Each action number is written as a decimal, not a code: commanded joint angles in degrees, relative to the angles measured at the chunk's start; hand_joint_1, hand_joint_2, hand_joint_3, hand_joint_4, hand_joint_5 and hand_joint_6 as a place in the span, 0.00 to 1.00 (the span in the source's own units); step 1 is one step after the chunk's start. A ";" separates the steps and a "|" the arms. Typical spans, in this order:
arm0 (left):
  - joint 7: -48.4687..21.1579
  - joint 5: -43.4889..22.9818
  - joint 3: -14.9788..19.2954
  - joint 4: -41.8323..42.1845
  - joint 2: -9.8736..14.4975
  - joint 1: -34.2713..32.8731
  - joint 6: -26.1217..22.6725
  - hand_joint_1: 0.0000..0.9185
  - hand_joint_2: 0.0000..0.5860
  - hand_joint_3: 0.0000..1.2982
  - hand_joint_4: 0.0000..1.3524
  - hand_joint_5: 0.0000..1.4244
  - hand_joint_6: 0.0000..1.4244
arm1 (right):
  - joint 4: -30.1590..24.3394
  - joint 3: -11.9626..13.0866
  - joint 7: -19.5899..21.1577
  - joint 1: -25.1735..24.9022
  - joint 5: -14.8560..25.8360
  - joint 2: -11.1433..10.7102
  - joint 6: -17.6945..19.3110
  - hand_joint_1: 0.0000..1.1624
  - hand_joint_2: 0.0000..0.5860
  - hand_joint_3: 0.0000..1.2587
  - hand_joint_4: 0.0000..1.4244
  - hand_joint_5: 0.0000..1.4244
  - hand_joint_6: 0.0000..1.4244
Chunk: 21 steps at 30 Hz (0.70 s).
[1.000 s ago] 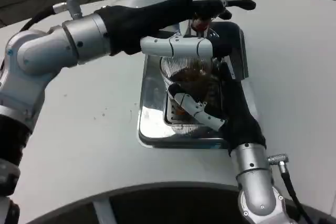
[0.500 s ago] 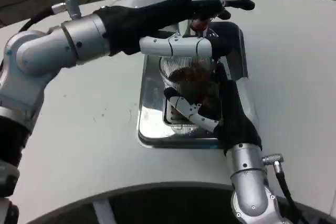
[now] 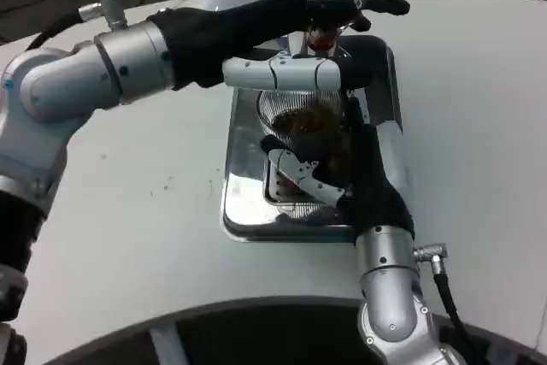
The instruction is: Grasp the cup under the faucet to collect the drink, then remove the cup.
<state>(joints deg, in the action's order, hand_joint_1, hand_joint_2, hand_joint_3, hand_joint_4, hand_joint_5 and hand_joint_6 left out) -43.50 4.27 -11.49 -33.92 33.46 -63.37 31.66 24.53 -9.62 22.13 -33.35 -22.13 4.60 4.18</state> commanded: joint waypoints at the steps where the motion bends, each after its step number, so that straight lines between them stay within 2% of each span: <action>1: -1.57 1.27 0.16 -0.75 1.53 3.34 -0.73 0.00 0.19 0.10 0.05 0.10 0.09 | 2.24 -0.90 0.41 -0.01 -0.23 1.65 -2.02 0.63 0.35 0.08 0.11 0.16 0.04; 6: -0.87 0.38 1.79 -0.60 1.29 3.67 -0.68 0.00 0.22 0.11 0.06 0.12 0.10 | 3.68 -1.52 1.42 -0.97 -0.66 2.26 -3.13 0.63 0.36 0.16 0.16 0.18 0.05; 13: -0.02 -1.24 3.93 0.12 1.00 4.24 -0.33 0.00 0.22 0.12 0.09 0.14 0.11 | 4.50 -1.91 3.07 -1.29 -1.21 2.63 -3.76 0.64 0.37 0.21 0.20 0.21 0.08; 21: 3.04 -5.15 8.77 1.83 -0.80 5.67 1.25 0.00 0.20 0.09 0.11 0.19 0.14 | 4.75 -2.51 5.95 -0.76 -1.30 2.91 -3.23 0.65 0.39 0.25 0.22 0.24 0.10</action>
<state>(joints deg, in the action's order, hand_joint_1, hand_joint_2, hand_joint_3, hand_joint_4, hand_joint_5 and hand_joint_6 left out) -41.76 1.05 -4.86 -33.11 33.20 -59.41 31.80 27.48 -11.88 27.98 -35.35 -23.80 5.19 2.45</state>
